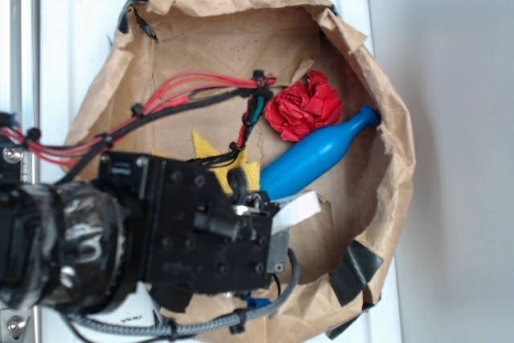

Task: Grab the yellow cloth.

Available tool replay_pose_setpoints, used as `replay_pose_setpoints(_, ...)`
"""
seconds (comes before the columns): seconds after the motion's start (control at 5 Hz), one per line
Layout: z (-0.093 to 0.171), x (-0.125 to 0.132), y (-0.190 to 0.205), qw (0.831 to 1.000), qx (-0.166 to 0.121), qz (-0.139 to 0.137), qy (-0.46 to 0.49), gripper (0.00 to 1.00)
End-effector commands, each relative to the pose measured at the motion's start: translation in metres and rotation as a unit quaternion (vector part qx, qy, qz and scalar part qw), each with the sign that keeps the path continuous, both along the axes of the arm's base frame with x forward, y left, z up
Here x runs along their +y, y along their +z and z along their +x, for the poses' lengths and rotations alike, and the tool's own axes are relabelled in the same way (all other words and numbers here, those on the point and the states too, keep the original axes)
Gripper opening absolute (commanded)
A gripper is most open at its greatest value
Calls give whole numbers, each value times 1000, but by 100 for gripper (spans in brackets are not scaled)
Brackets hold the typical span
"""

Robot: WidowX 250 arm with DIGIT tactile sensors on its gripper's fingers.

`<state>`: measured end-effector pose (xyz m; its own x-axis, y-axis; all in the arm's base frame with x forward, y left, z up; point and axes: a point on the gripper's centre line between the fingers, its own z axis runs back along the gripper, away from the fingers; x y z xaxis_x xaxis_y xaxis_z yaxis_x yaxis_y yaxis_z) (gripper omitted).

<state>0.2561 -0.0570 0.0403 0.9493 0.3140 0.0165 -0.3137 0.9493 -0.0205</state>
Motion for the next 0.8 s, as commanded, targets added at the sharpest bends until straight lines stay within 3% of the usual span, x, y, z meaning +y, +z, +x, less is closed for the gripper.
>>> replay_pose_setpoints(0.0,4,15,34,999,-46,-23,11,0)
replay_pose_setpoints(0.6,10,59,126,988,-108,-70,82,0)
